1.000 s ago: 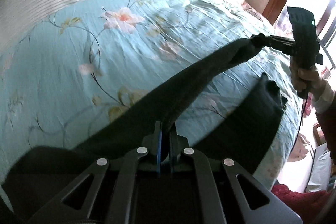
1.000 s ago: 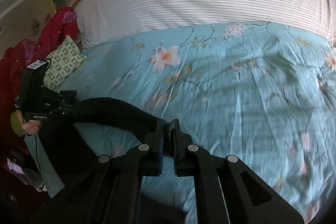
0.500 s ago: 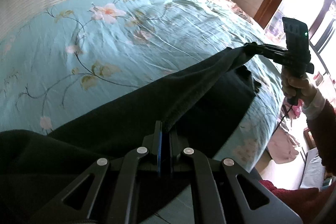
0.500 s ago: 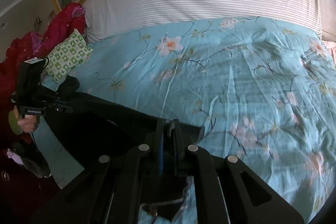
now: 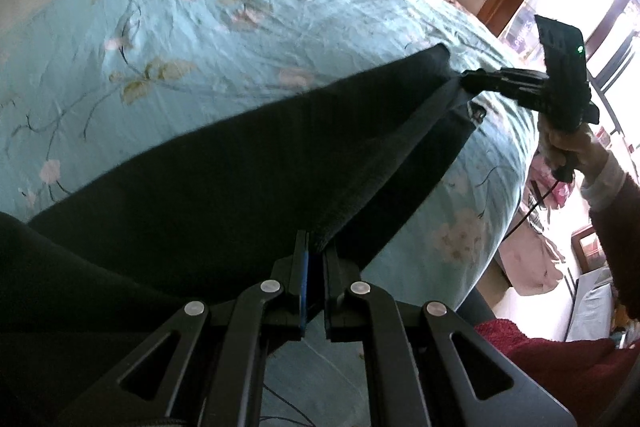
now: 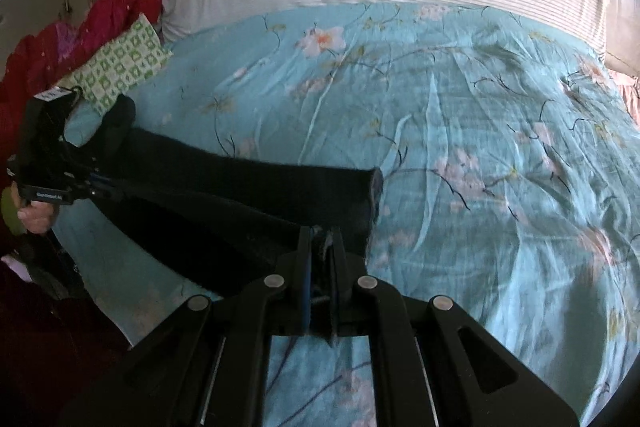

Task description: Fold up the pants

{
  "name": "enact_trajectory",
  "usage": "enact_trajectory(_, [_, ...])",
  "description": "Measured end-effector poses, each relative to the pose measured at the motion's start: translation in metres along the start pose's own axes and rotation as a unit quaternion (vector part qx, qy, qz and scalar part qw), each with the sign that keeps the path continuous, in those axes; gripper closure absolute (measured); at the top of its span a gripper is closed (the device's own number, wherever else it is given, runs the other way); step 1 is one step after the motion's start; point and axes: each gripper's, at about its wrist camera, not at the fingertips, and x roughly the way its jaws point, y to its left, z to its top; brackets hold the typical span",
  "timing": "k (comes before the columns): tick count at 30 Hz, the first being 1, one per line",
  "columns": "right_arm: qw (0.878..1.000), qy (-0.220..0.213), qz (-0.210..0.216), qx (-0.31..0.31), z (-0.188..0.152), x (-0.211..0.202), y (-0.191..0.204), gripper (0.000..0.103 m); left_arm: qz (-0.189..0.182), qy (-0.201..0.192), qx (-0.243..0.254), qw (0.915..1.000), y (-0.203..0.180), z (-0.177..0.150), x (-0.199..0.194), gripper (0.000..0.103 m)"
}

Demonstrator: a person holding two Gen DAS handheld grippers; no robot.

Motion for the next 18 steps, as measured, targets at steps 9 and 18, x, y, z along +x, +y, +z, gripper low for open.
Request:
enact_trajectory(9, [0.999,0.037,-0.018,0.02,-0.009,-0.002,0.006,0.08,-0.023,0.017,-0.066,0.9974,0.014,-0.017,0.005,0.072])
enact_trajectory(18, [0.999,-0.032,-0.004,0.037,0.012,-0.028,0.035,0.055,-0.015,-0.027,-0.164,0.9859,0.053,-0.029,-0.054,0.035])
